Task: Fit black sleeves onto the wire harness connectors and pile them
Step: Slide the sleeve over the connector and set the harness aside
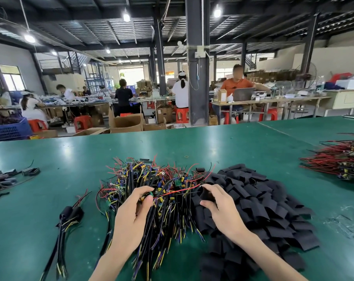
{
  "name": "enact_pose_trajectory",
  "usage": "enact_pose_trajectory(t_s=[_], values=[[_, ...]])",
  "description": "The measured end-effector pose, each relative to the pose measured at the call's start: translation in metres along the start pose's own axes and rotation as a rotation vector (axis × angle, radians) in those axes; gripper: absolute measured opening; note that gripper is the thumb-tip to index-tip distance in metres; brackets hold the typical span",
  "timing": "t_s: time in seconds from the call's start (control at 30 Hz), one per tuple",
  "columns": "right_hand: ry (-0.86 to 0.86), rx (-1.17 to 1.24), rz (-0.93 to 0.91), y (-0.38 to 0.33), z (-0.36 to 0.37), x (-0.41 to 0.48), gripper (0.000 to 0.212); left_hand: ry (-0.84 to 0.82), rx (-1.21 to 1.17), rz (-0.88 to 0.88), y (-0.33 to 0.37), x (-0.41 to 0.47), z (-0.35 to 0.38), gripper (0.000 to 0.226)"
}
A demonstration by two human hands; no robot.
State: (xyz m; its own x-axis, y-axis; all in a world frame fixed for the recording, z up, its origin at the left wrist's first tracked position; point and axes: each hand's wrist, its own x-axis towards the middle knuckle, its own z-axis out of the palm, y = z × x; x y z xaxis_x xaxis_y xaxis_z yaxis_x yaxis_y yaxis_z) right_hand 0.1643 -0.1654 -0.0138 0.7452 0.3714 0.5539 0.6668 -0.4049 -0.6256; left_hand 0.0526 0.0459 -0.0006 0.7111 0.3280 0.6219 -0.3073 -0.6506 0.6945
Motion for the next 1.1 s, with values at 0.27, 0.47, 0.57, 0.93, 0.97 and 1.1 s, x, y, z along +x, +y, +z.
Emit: enact_pose_trajectory(t_s=[0.27, 0.47, 0.57, 0.93, 0.97, 1.1], values=[[0.038, 0.066, 0.051, 0.0, -0.001, 0.001, 0.036, -0.068, 0.06, -0.008, -0.002, -0.002, -0.001, 0.027], [0.046, 0.104, 0.107, 0.005, 0.0, 0.003, 0.038, -0.019, 0.052, 0.025, 0.001, -0.002, -0.001, 0.024], [0.014, 0.118, 0.123, 0.005, 0.002, 0.002, 0.039, 0.008, 0.046, 0.035, 0.003, -0.002, -0.002, 0.021], [0.04, 0.189, 0.143, 0.007, 0.004, 0.004, 0.04, -0.029, 0.14, 0.131, 0.006, -0.002, -0.002, 0.027], [0.044, 0.199, 0.152, 0.008, 0.003, 0.004, 0.04, -0.032, 0.14, 0.132, 0.007, -0.002, -0.002, 0.027], [0.031, 0.123, 0.033, 0.004, -0.002, 0.002, 0.04, -0.046, 0.154, 0.129, 0.009, -0.001, -0.004, 0.027]])
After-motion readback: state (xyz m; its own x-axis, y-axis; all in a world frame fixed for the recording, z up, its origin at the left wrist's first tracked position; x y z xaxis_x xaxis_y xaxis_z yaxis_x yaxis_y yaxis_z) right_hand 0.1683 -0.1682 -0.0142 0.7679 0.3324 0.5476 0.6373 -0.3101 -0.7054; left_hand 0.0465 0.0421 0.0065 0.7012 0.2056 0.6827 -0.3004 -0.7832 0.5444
